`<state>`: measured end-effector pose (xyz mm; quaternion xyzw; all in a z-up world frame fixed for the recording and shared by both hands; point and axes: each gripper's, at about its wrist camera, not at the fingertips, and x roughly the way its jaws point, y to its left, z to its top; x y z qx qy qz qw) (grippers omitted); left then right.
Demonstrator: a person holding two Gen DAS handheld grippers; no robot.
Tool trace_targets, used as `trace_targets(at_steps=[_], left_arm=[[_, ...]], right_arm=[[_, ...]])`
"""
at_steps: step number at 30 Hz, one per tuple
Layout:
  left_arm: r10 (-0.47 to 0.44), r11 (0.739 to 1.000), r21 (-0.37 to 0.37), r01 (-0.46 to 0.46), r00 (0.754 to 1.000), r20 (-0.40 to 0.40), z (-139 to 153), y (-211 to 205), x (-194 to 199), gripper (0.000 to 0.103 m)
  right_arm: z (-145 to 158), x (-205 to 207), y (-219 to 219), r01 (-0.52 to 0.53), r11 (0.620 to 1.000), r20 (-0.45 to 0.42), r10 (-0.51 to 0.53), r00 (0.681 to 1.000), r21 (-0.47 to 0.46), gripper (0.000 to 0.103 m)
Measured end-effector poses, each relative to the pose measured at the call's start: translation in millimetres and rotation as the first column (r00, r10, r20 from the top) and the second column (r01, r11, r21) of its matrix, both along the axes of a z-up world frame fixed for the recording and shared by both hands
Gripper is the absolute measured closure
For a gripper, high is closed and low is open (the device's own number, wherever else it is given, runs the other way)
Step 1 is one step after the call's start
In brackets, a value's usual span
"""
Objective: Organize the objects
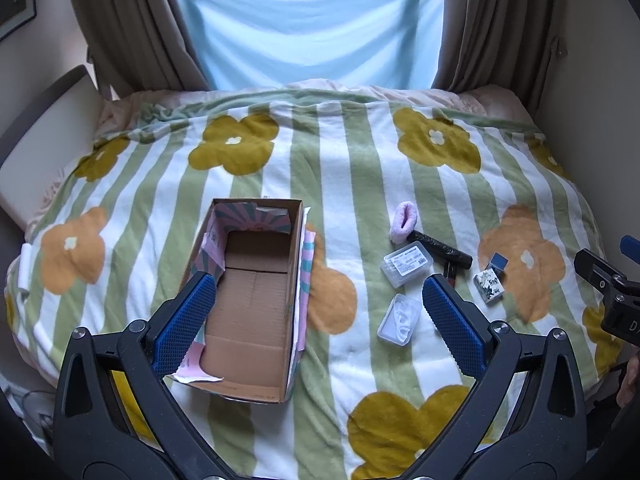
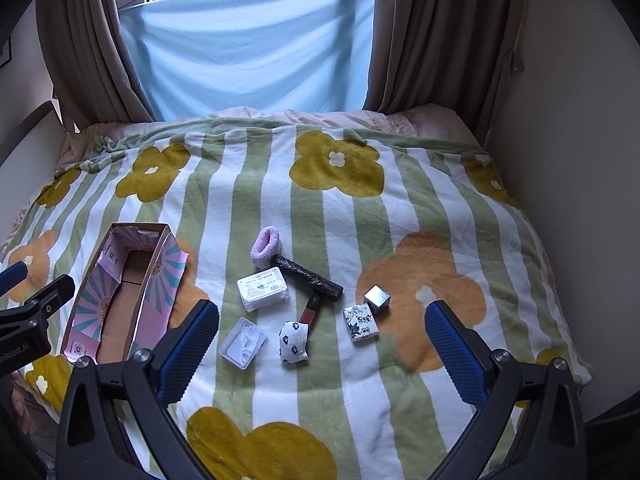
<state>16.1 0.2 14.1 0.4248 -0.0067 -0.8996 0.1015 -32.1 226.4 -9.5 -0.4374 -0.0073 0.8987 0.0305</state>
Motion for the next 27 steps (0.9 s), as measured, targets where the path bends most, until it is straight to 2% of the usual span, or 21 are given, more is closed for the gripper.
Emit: trace_targets(at_steps=[17, 27], left_arm=[[0.021, 1.0, 0.009, -0.021, 1.0, 0.006, 4, -5, -4, 0.001], [0.024, 1.0, 0.011, -0.025, 0.999, 0.027, -9, -5, -5, 0.001]], right_arm=[[3, -1, -6, -0.019, 1.0, -0.008, 0.019, 1.0, -0.008, 0.001], [2, 1, -8, -0.017, 1.0, -0.009, 0.017, 1.0, -0.01, 0.001]])
